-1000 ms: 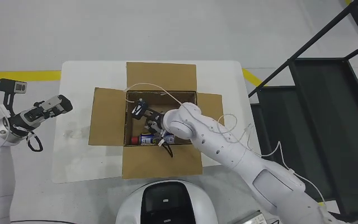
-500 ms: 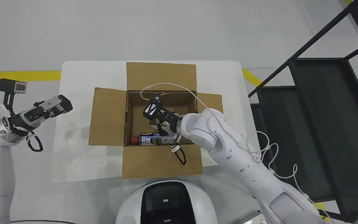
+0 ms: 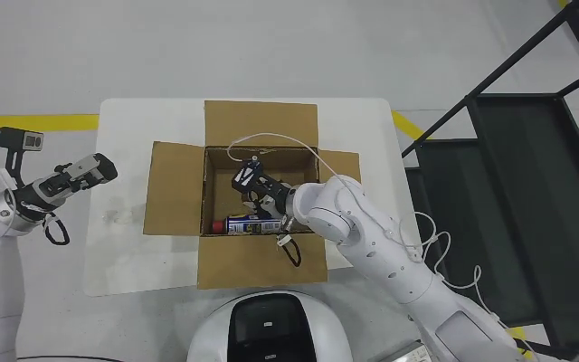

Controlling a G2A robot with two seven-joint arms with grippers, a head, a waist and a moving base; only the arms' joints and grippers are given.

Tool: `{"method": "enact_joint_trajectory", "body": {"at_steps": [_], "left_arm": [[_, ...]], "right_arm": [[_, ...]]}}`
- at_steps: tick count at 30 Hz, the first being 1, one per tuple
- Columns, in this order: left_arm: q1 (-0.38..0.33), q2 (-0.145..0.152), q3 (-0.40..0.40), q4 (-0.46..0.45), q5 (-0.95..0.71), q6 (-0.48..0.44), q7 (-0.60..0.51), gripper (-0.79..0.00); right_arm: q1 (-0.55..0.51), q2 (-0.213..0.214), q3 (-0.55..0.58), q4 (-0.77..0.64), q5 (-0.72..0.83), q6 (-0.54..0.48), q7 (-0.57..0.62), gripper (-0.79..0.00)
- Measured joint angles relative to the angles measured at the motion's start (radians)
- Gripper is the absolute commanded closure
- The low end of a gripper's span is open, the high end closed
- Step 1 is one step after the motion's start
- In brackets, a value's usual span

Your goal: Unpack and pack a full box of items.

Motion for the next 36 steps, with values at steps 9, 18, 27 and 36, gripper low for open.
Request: {"method": "enact_joint_trajectory", "body": {"at_steps": [9,18,27,36], "left_arm": [[0.000,0.000,0.000,0.000,0.000,0.000,0.000,-0.785],[0.000,0.000,0.000,0.000,0.000,0.000,0.000,-0.785],[0.000,0.000,0.000,0.000,0.000,0.000,0.000,-0.785],[0.000,0.000,0.000,0.000,0.000,0.000,0.000,-0.785]], "right_arm": [[0.000,0.000,0.000,0.000,0.000,0.000,0.000,0.000],[0.000,0.000,0.000,0.000,0.000,0.000,0.000,0.000],[-0.024,0.013,0.050,-0.051,-0.023,0.000,0.015,0.000],[-0.183,0.067,0.380,-0.243,0.046,0.022,0.106,0.000]]}}
